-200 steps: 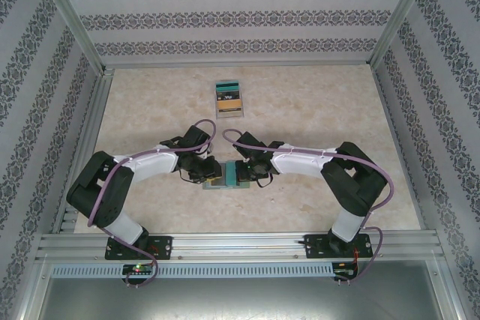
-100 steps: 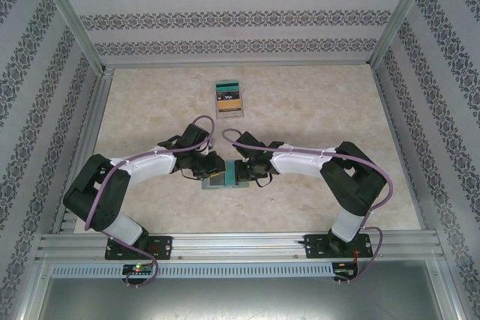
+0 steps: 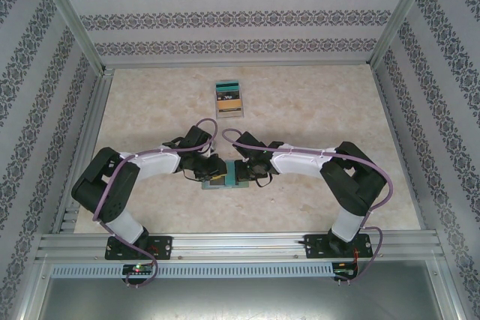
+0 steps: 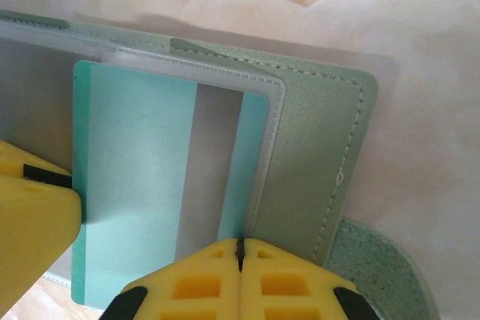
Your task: Take the credit cards out of the card holder
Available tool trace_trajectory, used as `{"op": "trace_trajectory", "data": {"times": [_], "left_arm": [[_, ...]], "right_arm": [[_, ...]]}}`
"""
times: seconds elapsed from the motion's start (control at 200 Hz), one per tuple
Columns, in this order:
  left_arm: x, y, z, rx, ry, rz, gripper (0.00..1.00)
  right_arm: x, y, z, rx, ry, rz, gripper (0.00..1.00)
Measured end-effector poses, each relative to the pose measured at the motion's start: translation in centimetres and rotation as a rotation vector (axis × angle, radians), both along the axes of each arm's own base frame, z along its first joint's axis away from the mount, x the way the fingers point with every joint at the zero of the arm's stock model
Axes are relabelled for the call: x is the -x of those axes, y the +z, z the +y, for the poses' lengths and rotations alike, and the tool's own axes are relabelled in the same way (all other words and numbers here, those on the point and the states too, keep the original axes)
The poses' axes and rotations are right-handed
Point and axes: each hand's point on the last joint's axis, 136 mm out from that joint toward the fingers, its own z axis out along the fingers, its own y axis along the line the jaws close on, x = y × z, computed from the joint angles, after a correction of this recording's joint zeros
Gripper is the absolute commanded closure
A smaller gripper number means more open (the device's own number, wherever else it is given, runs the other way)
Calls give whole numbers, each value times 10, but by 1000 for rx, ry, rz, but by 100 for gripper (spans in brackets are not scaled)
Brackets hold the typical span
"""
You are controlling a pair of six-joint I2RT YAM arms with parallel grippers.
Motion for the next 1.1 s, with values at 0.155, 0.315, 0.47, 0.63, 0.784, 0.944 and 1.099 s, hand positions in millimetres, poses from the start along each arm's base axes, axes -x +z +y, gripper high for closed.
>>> {"op": "trace_trajectory", "data": {"times": [0.155,0.315,0.47,0.63,0.784,0.944,1.099], "left_arm": [[0,-3,-1,2,0,6,84],[0,-3,-2,5,3,8,100],[0,-4,-1,2,6,9,100],[0,-3,2,-2,3,0,100],[1,1,15,-9,18,-7,100],[2,0,28,-22,36,1,100],[4,6,38,-30,45,-6,100]], "right_arm": [[0,0,0,0,0,1,93],[0,0,0,0,0,1,93],[0,0,0,0,0,1,94],[0,0,0,0,0,1,94],[0,0,0,0,0,1,94],[-1,0,-1,-6,-4,7,94],[-1,0,0,-7,-3,8,94]]}}
